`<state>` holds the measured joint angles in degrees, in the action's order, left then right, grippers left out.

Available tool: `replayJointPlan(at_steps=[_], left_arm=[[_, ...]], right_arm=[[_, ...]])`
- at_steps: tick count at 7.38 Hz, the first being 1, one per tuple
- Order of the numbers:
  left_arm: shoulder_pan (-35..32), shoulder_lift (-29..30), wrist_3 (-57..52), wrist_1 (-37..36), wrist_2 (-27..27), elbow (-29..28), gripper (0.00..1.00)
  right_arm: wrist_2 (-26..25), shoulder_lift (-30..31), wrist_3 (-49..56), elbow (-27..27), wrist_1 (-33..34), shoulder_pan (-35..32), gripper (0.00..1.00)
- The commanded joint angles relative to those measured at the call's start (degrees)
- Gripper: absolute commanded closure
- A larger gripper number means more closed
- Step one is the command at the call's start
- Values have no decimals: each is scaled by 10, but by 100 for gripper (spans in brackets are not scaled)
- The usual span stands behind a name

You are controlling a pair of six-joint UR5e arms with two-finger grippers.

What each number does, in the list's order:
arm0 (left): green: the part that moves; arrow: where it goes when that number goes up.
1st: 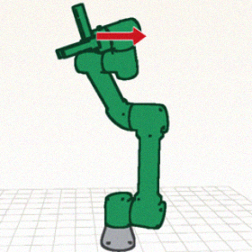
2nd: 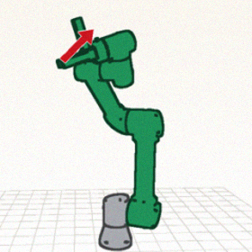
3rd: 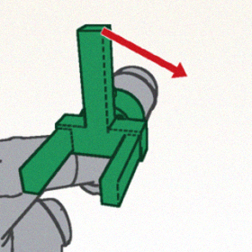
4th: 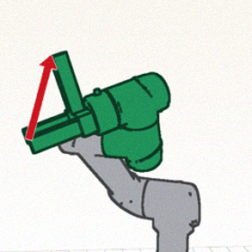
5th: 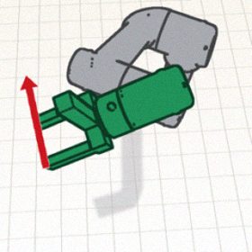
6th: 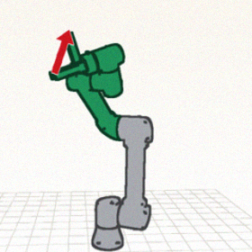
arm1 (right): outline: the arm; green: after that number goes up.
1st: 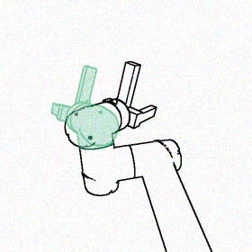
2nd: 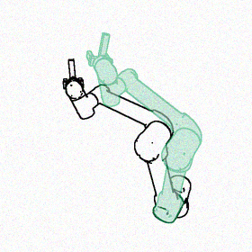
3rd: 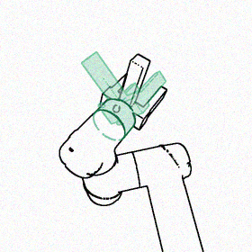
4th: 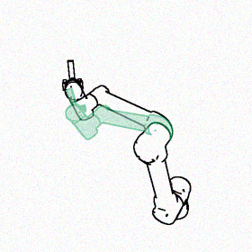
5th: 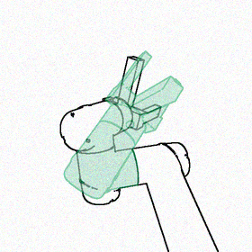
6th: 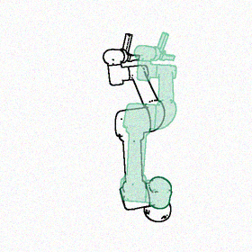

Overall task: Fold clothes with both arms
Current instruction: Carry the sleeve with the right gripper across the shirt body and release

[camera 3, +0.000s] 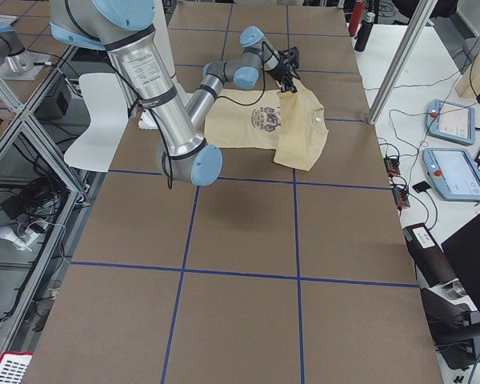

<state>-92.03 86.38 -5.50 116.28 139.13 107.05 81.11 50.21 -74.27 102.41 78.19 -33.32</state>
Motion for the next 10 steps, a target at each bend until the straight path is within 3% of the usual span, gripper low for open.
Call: replayJointPlan(at_steps=[1, 4, 5, 7, 10], left_arm=[[0, 0, 0, 0, 0, -1, 0], [0, 0, 0, -1, 1, -3, 0], [1, 0, 0, -1, 1, -4, 0], [1, 0, 0, -1, 1, -5, 0], [1, -2, 1, 3, 6, -5, 0]], right_arm=[[-63, -132, -34, -135, 7, 41, 100], [-101, -314, -78, -384, 7, 80, 100], [-102, -337, -100, -418, 7, 87, 1], [-90, -371, -107, -434, 41, 84, 0], [-12, -387, -107, -431, 83, 51, 0]])
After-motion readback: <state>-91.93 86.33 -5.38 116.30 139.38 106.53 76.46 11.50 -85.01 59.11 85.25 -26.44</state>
